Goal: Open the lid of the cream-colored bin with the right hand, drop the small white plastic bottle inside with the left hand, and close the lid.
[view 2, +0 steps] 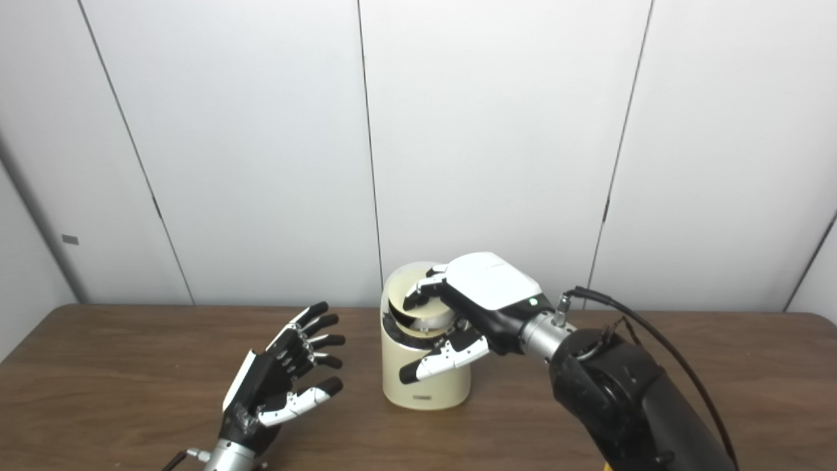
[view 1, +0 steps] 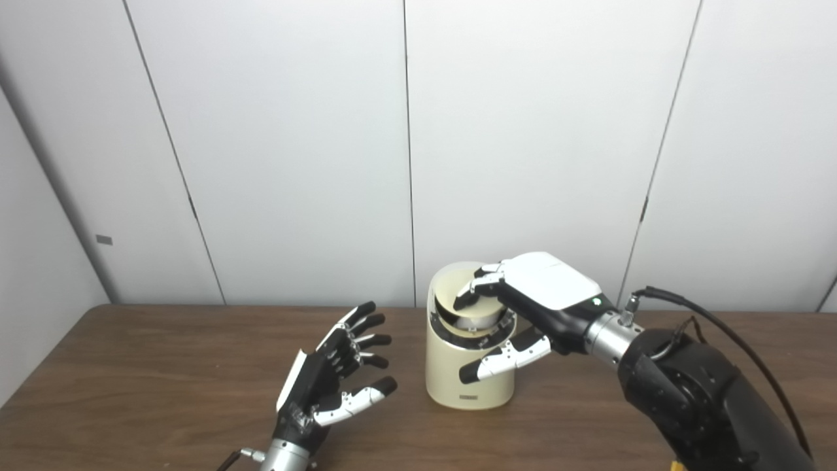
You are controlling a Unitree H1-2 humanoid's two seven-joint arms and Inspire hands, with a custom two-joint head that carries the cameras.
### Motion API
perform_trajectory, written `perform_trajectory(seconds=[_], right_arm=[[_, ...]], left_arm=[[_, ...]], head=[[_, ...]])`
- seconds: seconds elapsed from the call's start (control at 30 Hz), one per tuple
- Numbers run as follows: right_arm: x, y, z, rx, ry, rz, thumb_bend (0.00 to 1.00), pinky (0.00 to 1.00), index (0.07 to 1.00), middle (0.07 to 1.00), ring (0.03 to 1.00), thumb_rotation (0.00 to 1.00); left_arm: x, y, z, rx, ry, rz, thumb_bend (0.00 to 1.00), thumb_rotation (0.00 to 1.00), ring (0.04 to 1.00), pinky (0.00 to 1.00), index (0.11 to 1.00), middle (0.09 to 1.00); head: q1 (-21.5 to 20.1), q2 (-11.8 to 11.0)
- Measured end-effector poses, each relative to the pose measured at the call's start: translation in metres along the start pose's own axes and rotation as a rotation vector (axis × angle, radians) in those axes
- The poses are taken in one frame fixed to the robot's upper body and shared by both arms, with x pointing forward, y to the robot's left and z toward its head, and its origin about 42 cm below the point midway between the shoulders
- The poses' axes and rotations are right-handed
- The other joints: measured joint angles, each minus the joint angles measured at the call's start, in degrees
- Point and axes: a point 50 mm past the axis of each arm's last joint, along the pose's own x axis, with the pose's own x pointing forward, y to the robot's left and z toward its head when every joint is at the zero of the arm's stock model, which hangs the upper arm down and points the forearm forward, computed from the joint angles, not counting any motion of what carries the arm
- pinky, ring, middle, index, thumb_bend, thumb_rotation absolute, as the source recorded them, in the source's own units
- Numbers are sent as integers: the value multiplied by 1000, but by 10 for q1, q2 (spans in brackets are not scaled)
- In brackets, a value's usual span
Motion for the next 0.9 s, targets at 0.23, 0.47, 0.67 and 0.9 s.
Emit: perform_trajectory(seconds=[0.23, 0.47, 0.67, 0.9], right_arm=[[-1, 1, 1, -8, 2, 8, 725, 887, 713, 724, 871, 758], [-3, 6, 0, -7, 4, 20, 720, 901, 712, 727, 870, 740], [-3, 13, 1, -24, -2, 37, 721, 898, 714, 733, 868, 760], [-2, 15, 2, -39, -3, 36, 722, 950, 720, 738, 878, 782]], left_arm=[[0, 0, 0, -5, 3, 2, 745, 143, 759, 619, 913, 862], [-1, 0, 0, -7, 9, 5, 749, 144, 759, 620, 912, 863], [-3, 0, 1, -9, 15, 9, 750, 141, 751, 613, 905, 860], [-4, -1, 1, -9, 16, 9, 751, 143, 750, 611, 908, 864]], head=[[1, 4], [3, 8], [2, 11], [1, 18]])
